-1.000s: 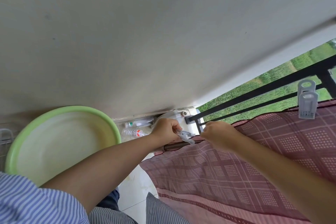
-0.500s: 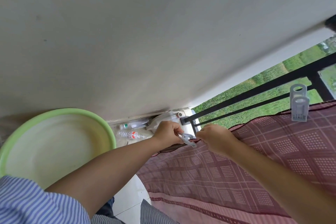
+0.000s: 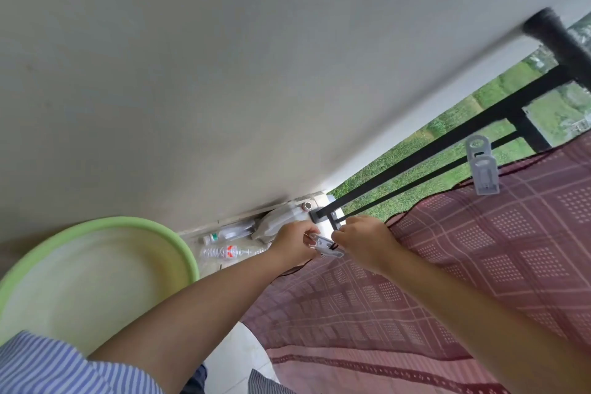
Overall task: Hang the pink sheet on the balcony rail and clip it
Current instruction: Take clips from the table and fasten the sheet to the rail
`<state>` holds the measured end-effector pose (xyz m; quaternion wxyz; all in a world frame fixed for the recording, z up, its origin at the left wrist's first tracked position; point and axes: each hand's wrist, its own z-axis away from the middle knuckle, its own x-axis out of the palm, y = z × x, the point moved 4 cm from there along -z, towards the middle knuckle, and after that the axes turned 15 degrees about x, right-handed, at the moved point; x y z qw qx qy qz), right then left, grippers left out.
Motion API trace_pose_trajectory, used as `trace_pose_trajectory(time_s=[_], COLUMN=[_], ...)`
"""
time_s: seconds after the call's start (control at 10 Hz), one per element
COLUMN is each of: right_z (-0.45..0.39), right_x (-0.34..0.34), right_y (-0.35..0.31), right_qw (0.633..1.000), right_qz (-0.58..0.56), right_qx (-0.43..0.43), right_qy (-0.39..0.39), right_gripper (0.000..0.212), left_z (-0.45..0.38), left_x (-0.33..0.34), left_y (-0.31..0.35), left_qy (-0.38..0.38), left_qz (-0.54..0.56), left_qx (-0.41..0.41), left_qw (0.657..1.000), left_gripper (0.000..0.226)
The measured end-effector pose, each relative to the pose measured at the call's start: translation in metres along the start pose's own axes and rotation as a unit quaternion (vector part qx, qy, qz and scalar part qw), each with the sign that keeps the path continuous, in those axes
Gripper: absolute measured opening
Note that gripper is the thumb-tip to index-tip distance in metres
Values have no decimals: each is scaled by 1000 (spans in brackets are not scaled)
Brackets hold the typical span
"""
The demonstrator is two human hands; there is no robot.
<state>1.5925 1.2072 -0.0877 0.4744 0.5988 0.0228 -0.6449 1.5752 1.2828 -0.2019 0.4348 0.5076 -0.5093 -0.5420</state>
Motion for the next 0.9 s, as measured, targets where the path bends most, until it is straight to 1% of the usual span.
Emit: trace_pose_trajectory(time_s=[0.1, 0.2, 0.3, 0.4, 0.5, 0.6, 0.7, 0.8, 0.9], right_z=[10, 26, 53, 81, 117, 151, 184, 222, 269], right_x=[5, 6, 6, 13, 14, 6, -12, -44, -93], right_y=[-2, 4, 18, 33, 49, 55, 60, 71, 92], right_qw=[996, 988, 971, 937, 887, 834, 779, 700, 629], right_qz=[51, 57, 44, 36, 3, -17, -49, -119, -173], right_qx=[29, 105, 169, 258, 381, 464, 546, 610, 610], right_qy=[63, 100, 160, 233, 261, 298, 303, 351, 451], right_gripper=[26, 28, 36, 57, 53, 53, 56, 58, 52], left_z=[7, 15, 16, 11, 10, 16, 17, 11, -4], left_x=[-6, -30, -53, -61, -46, -20, 14, 47, 63], left_y=[2, 8, 31, 75, 133, 200, 267, 330, 386], left_qy=[-47, -66, -70, -49, -30, -27, -11, 22, 105], left_qz=[-46, -172, -298, -390, -472, -459, -465, -476, -466], left_qx=[-2, 34, 91, 242, 449, 613, 693, 725, 726], left_qw=[998, 982, 948, 887, 758, 643, 551, 497, 495], left_gripper=[71, 71, 56, 59, 43, 45, 44, 46, 46])
